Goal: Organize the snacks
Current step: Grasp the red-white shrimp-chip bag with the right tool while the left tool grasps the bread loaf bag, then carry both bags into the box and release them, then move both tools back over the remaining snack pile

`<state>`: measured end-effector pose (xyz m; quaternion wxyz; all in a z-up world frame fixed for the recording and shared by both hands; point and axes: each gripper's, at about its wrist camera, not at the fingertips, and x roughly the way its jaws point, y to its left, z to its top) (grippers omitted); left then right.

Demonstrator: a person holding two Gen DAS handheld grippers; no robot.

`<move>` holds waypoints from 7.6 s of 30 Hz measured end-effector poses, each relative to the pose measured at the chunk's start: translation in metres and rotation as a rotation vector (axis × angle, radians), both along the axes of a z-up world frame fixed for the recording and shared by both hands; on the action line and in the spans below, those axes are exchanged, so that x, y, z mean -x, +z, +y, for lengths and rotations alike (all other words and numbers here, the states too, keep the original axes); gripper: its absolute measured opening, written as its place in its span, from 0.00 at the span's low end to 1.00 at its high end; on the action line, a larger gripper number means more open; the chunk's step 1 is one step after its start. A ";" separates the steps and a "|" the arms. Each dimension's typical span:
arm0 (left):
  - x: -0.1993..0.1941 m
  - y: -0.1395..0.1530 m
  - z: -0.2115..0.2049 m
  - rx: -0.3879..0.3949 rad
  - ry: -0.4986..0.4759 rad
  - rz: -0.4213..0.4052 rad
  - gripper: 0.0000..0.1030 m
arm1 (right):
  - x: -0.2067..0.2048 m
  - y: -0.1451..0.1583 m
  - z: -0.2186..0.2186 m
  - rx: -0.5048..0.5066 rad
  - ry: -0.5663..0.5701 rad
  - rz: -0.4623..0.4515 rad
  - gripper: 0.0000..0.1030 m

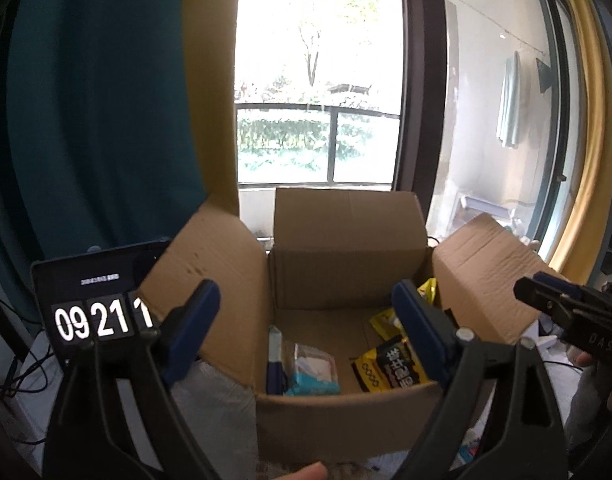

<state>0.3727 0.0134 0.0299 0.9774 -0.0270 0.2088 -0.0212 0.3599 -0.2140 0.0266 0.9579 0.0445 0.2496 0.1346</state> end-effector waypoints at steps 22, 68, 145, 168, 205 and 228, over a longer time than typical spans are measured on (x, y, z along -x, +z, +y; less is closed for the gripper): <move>0.145 -0.033 0.015 0.014 -0.075 0.006 0.87 | 0.156 -0.016 -0.031 0.082 0.075 -0.046 0.56; 0.161 -0.181 -0.002 -0.024 -0.125 0.339 0.91 | 0.200 -0.173 0.007 0.023 0.272 0.362 0.73; 0.067 -0.015 -0.015 -0.062 -0.112 -0.097 0.80 | 0.075 -0.021 -0.009 0.228 -0.041 -0.129 0.57; -0.068 -0.037 -0.016 -0.079 -0.094 0.066 0.81 | -0.060 -0.024 0.038 0.266 -0.022 -0.087 0.57; 0.101 -0.028 -0.005 0.037 -0.135 0.031 0.91 | 0.093 -0.026 -0.009 0.190 0.058 -0.064 0.86; 0.110 -0.125 -0.098 -0.090 -0.316 0.280 0.91 | 0.107 -0.103 -0.041 0.126 0.010 0.072 0.86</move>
